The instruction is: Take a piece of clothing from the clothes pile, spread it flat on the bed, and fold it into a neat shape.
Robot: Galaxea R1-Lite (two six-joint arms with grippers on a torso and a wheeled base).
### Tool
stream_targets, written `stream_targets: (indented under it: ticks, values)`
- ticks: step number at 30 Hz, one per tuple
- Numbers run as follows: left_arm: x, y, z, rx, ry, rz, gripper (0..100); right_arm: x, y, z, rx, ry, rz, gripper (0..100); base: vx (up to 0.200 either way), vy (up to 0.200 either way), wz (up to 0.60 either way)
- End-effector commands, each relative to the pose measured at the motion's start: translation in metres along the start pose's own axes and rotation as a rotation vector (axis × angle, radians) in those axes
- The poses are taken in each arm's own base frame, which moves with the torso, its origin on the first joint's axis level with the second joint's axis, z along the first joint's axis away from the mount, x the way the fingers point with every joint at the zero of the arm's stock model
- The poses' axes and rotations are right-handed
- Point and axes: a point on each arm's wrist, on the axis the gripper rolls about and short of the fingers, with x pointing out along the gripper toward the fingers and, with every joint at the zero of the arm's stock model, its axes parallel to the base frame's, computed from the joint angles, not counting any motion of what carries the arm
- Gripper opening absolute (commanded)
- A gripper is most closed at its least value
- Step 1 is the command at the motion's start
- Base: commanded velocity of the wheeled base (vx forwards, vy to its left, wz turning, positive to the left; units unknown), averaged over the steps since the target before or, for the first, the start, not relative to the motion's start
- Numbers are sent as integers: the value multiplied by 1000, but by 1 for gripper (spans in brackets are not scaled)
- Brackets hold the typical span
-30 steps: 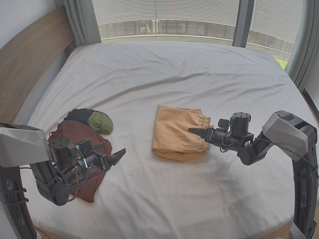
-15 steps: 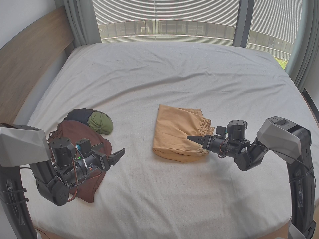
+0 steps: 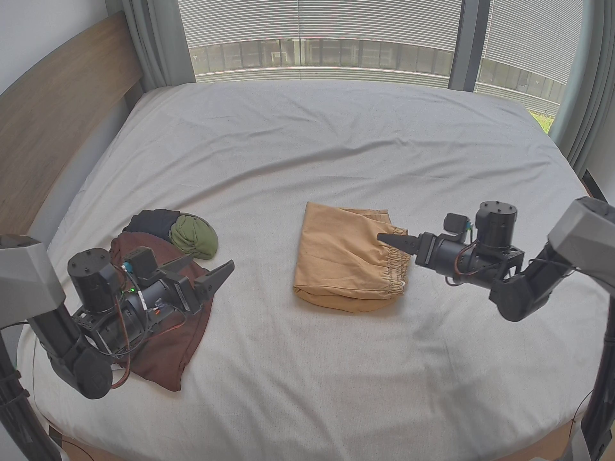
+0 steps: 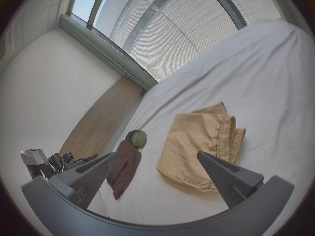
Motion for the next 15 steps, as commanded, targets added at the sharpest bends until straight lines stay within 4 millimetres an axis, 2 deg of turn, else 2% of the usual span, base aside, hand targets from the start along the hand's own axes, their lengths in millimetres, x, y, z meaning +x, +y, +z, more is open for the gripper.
stream_targets:
  ticks: [1, 2, 3, 4, 5, 6, 11, 15]
  values:
    - [-57, -42, 43, 34, -145, -90, 100, -100, 80, 37, -160, -140, 60, 100, 0, 0, 0]
    - [-57, -42, 43, 34, -145, -90, 100, -100, 80, 37, -160, -140, 60, 100, 0, 0, 0]
    - [-69, -51, 49, 44, -169, -115, 100, -126, 95, 38, -207, -156, 54, 100, 0, 0, 0]
    - [-71, -52, 50, 44, -171, -118, 100, -130, 96, 38, -213, -155, 51, 100, 0, 0, 0]
    - [-79, -57, 51, 48, -177, -134, 100, -150, 105, 38, -248, -170, 33, 100, 0, 0, 0]
    - [-84, -60, 52, 50, -184, -143, 100, -161, 110, 36, -260, -180, 18, 100, 0, 0, 0]
    - [-102, -70, 54, 61, -203, -194, 100, -213, 134, 33, -306, -277, 5, 100, 0, 0, 0]
    - [-116, -75, 45, 79, -180, -211, 100, -248, 146, 21, -316, -317, -15, 100, 0, 0, 0]
